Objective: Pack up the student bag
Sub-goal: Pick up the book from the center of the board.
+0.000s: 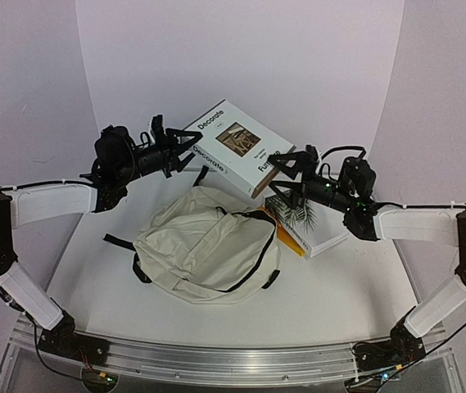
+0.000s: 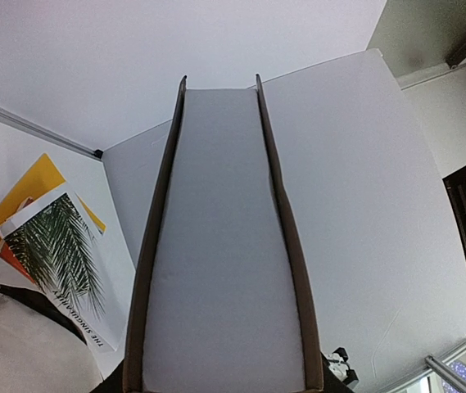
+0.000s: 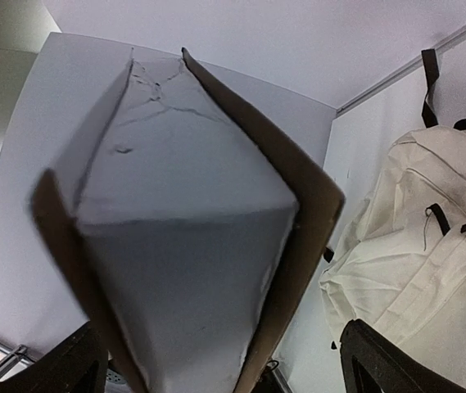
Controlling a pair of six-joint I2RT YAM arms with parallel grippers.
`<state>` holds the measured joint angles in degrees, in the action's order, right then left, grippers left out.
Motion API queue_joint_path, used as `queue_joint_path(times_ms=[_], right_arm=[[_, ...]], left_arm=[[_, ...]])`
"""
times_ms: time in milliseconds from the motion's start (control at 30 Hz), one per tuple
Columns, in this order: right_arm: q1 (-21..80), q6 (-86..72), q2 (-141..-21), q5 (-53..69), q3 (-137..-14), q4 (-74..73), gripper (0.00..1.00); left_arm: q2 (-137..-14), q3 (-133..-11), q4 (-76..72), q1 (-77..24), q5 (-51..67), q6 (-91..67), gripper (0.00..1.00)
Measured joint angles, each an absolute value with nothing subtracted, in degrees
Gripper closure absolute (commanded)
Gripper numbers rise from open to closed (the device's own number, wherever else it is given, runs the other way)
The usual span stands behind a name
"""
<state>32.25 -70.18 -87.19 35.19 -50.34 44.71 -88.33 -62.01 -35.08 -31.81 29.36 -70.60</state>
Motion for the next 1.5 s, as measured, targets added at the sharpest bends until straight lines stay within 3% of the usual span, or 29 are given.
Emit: queue_joint_path(times_ms=[267, 467, 800, 1000, 1100, 1500], right_arm=[[35.0, -72.1, -92.2, 34.3, -54.8, 49.9, 0.26], [35.2, -72.8, -92.9, 32.8, -54.9, 53.1, 0.44], [35.4, -73.6, -93.2, 30.5, -54.8, 56.1, 0.59], [35.4, -73.1, -93.2, 29.2, -53.8, 57.4, 0.60], [35.4, -72.6, -93.1, 28.5, -53.1, 57.4, 0.60], [33.3, -62.3, -85.6, 24.3, -52.6, 39.8, 0.59]], left_arm=[[-87.2, -60.3, -35.2, -31.8, 29.3, -70.8, 0.71], [-86.7, -60.2, -35.6, -31.8, 29.1, -70.6, 0.68], [-86.7, -60.2, -35.7, -31.8, 29.2, -70.6, 0.44], [-86.7, -60.2, -32.0, -31.8, 29.2, -68.9, 0.17], [-86.6, -60.2, -28.6, -31.8, 28.9, -66.6, 0.10], [-82.8, -65.2, 6.0, -38.8, 15.8, -40.3, 0.07]])
